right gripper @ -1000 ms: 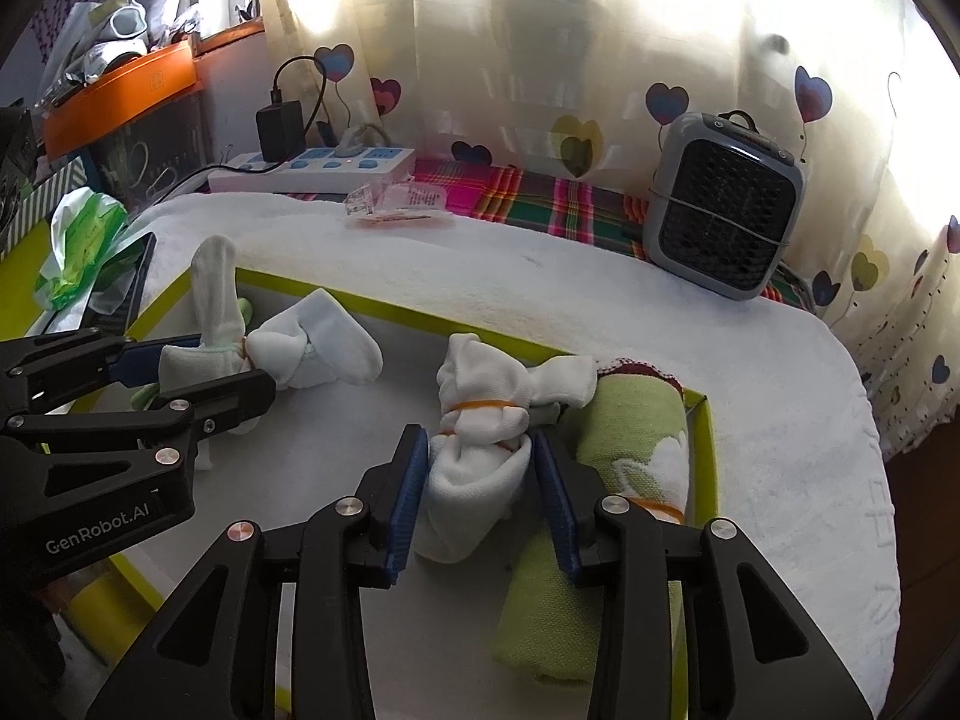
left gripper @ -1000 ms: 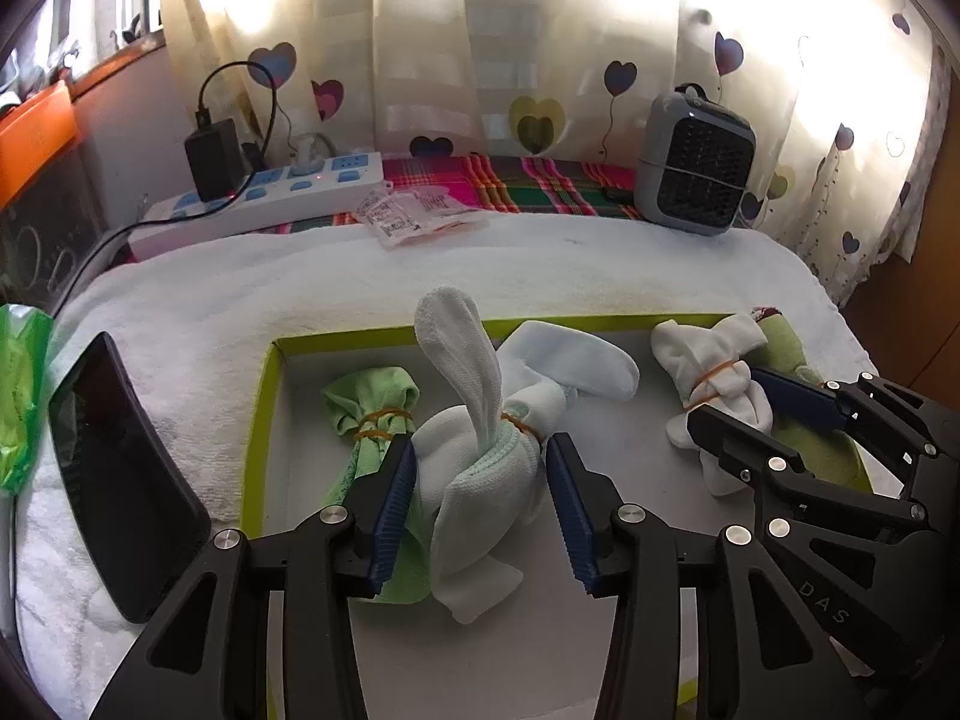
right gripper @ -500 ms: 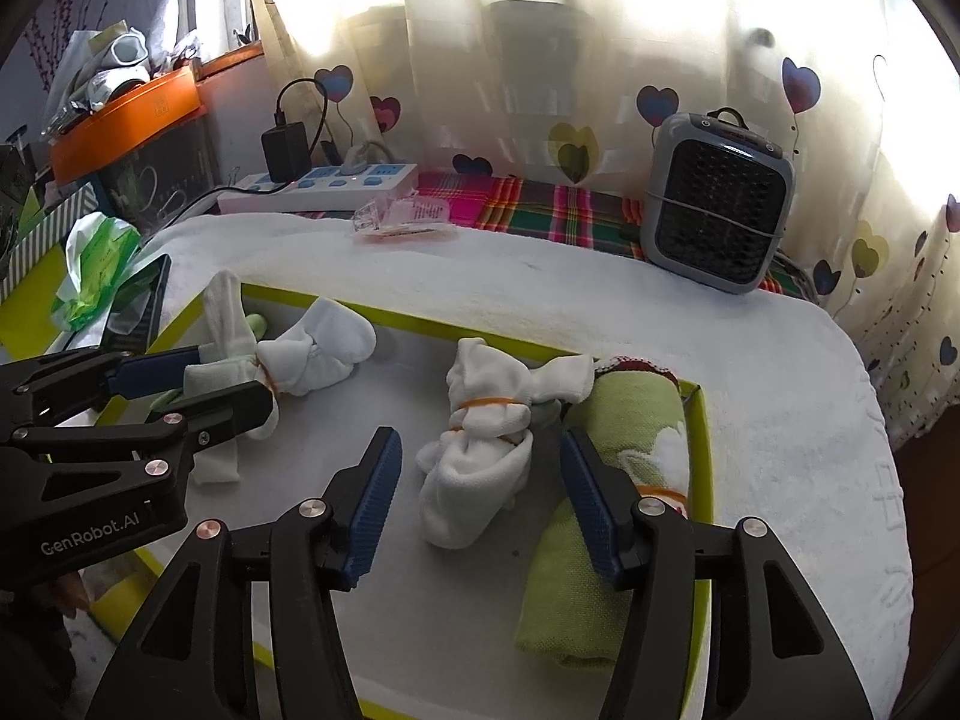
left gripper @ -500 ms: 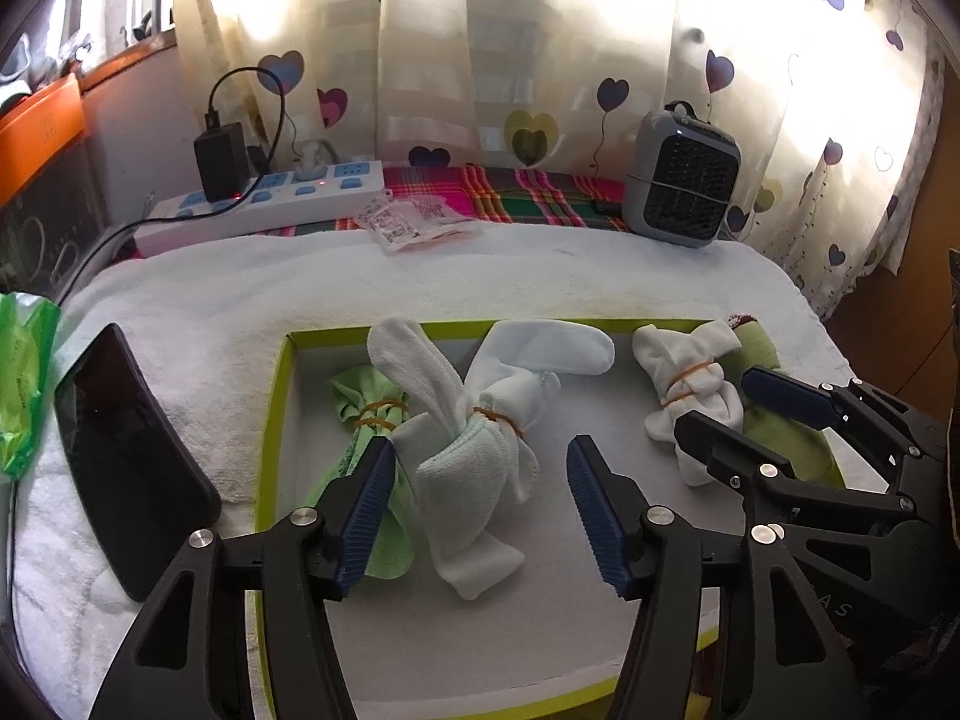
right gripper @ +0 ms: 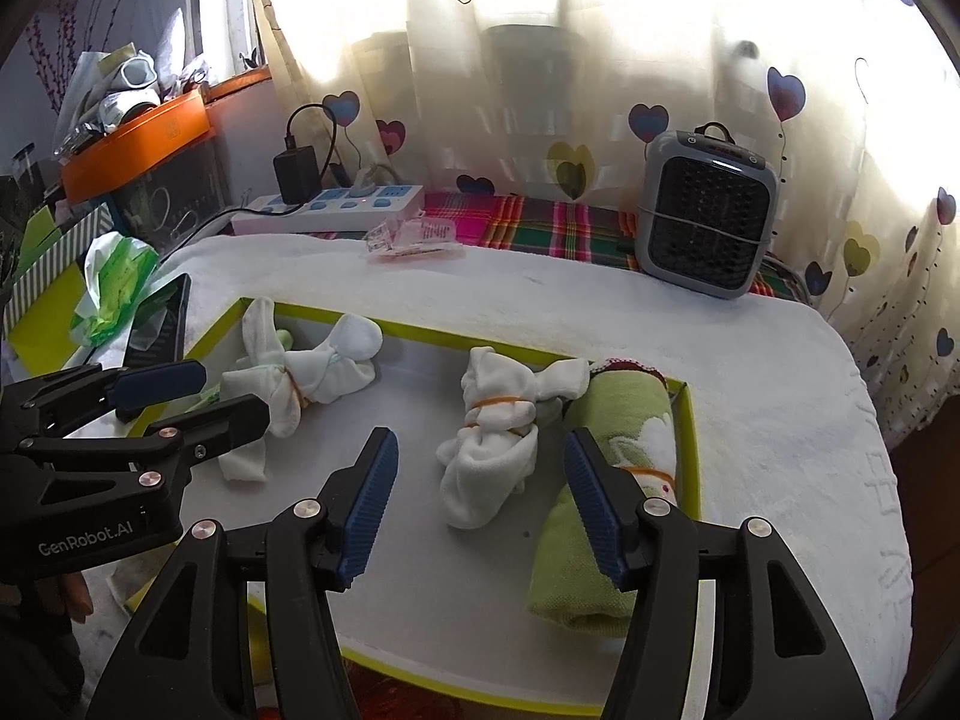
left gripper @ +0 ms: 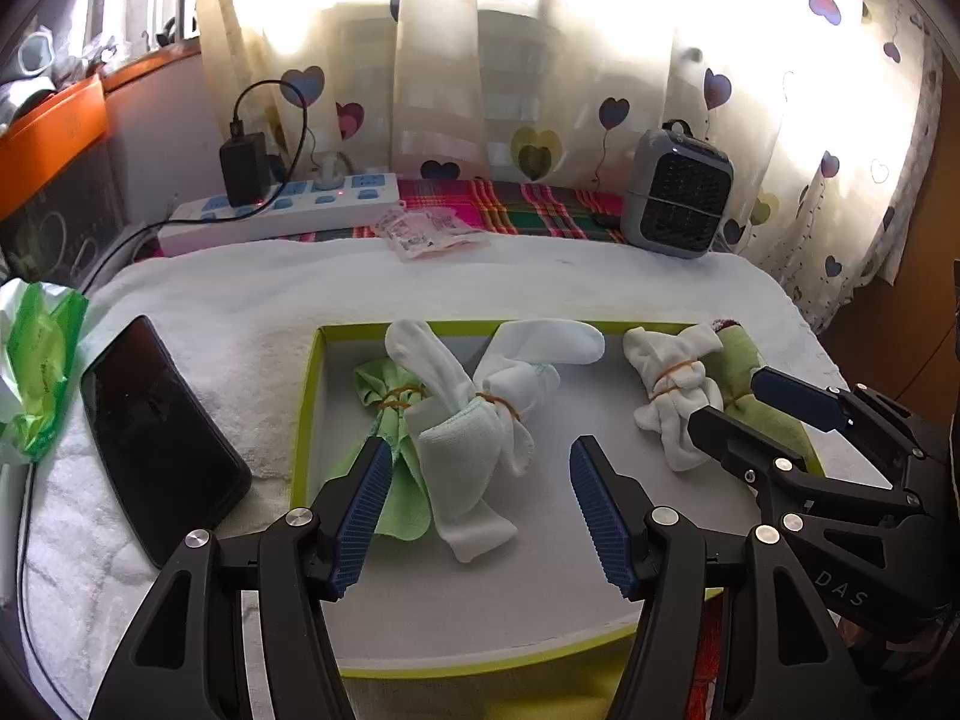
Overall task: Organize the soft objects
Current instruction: 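Withdraw both open tools from the box toward the white tissue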
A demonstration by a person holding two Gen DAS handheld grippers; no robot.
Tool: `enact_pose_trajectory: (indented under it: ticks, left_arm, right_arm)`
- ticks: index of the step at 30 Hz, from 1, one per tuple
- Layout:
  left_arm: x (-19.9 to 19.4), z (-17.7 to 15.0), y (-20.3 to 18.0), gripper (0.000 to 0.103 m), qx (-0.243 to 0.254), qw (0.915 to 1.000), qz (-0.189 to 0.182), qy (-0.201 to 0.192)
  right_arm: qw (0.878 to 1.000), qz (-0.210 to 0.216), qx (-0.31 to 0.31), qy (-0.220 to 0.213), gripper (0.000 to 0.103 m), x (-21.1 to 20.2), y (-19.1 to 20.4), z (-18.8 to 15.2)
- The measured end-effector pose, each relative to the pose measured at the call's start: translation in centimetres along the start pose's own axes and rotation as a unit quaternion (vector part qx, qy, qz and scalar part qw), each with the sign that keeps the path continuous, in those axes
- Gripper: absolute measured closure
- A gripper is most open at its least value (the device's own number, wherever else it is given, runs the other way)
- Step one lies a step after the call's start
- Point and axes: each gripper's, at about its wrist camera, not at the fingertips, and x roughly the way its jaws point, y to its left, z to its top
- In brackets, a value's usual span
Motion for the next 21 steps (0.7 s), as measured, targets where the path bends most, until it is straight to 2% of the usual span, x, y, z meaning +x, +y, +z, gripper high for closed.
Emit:
enact_pose_trajectory:
  ticks: [9,21]
  left_arm:
    - [-2.5,-0.9,-0.6,0.041,0.014,0.9996,0.017,-0.018]
    - [-5.1,-3.1,-1.2,0.041,0.018,0.9994,0.013,-0.026]
  right_arm:
    - [1.000,0.004,0.006,-0.008,0.044,-1.9,0.3,-0.6]
    - [1.000,0.013,0.009,-0.019,0.044,-4.6,0.8,-2.1]
